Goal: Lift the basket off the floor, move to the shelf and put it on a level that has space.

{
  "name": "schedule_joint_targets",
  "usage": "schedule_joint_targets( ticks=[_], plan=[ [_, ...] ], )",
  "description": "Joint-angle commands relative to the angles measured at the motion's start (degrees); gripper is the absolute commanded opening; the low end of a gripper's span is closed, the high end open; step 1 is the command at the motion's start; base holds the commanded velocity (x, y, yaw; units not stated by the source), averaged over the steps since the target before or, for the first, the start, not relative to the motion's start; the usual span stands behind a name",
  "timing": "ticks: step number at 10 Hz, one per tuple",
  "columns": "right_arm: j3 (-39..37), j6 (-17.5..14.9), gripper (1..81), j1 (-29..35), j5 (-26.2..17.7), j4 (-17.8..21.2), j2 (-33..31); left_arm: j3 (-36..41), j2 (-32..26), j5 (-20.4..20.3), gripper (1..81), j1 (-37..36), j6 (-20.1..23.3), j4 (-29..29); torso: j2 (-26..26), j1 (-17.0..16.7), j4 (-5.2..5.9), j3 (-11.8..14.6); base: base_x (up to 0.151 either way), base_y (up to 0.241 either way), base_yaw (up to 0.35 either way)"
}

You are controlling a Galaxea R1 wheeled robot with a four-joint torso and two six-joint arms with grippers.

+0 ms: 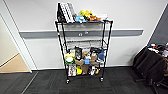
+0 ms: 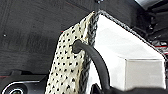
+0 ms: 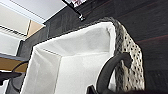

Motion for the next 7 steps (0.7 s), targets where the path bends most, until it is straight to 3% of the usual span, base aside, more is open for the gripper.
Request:
schedule_joint_targets(
  ticks=[1, 2, 5, 7],
  plan=[
    [2.4, -0.2, 1.0, 6.1, -1.5, 0.0, -0.7, 1.7, -1.1, 2.6, 1.0, -6.1, -0.1, -1.0, 0.0, 0.0, 0.00, -0.2, 0.000, 0.000, 0.000],
    [2.4, -0.4, 1.0, 5.5, -1.5, -0.2, -0.6, 1.8, -1.3, 2.4, 1.0, -5.2, 0.0, -1.0, 0.0, 0.0, 0.00, 1.2, 0.000, 0.000, 0.000],
    [2.4, -0.9, 1.0, 5.1, -2.2, -0.2, -0.9, 2.0, -1.7, 0.7, 1.0, -2.5, 0.6, -0.9, 0.0, -0.1, 0.00, 1.9, 0.000, 0.000, 0.000],
    [2.4, -0.9, 1.0, 5.1, -3.0, -0.4, -1.0, 5.6, -4.2, -6.0, 1.0, 0.1, 1.3, -0.9, 0.0, -0.1, 0.00, 1.9, 0.000, 0.000, 0.000]
  ],
)
